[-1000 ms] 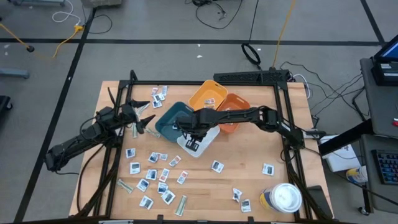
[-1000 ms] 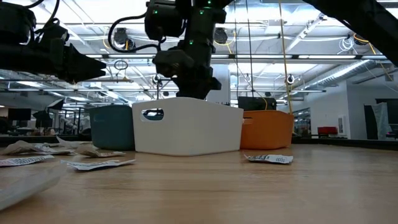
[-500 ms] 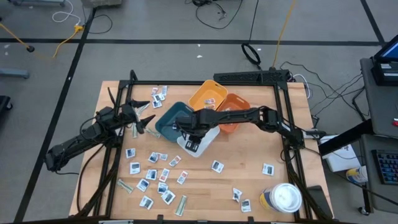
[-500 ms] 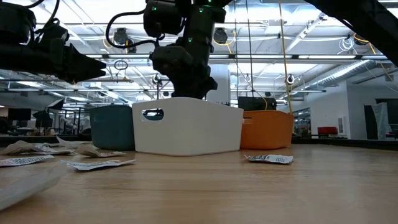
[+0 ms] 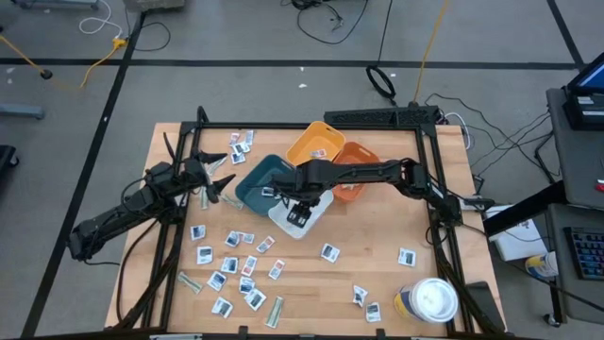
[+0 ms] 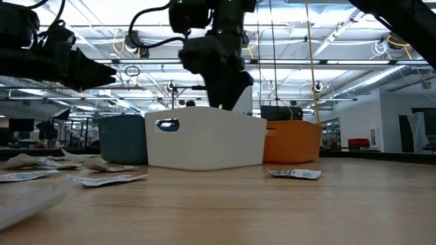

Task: Pick & Place First Aid Supplies
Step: Put the black towelette pack into the white bin

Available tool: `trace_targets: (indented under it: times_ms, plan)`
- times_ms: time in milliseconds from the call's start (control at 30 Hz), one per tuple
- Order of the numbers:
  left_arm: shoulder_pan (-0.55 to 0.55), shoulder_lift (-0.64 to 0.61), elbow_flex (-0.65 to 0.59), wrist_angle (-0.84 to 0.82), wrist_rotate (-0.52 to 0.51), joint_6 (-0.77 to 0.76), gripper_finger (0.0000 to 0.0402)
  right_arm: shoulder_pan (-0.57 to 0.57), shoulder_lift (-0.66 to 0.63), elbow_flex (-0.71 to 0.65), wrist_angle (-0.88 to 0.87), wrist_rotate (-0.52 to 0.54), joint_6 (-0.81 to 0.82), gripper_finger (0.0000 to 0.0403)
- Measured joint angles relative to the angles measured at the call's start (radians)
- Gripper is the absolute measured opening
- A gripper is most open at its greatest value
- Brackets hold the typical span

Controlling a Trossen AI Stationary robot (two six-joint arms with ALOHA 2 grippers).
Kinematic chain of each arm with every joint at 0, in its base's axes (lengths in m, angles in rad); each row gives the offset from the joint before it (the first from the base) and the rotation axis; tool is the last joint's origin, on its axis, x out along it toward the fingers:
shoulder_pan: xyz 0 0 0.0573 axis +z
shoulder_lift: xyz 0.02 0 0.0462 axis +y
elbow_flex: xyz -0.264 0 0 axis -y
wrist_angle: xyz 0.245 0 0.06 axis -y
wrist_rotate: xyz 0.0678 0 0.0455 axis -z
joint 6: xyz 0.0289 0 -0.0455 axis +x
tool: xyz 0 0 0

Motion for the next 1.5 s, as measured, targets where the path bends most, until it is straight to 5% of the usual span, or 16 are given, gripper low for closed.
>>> trace_targets:
  times_ms: [333,667,1100,1500]
  plan:
    - [0.0,0.0,0.0,0.0,0.0,0.0,0.0367,0.005,-0.079,-0.039,-0.083,0.0,0.01,0.02]
    - [0.0,0.0,0.0,-0.001,0.0,0.0,0.0367,0.067,-0.36,-0.453,0.019,-0.004,0.199,0.02]
    - [0.0,0.0,0.0,-0.002,0.0,0.0,0.0367,0.233,-0.73,-0.906,0.018,-0.005,0.708,0.0196]
    - [0.0,0.0,0.0,-0.002,0.0,0.0,0.0367,0.494,-0.957,-1.136,0.018,-0.057,1.172,0.0196]
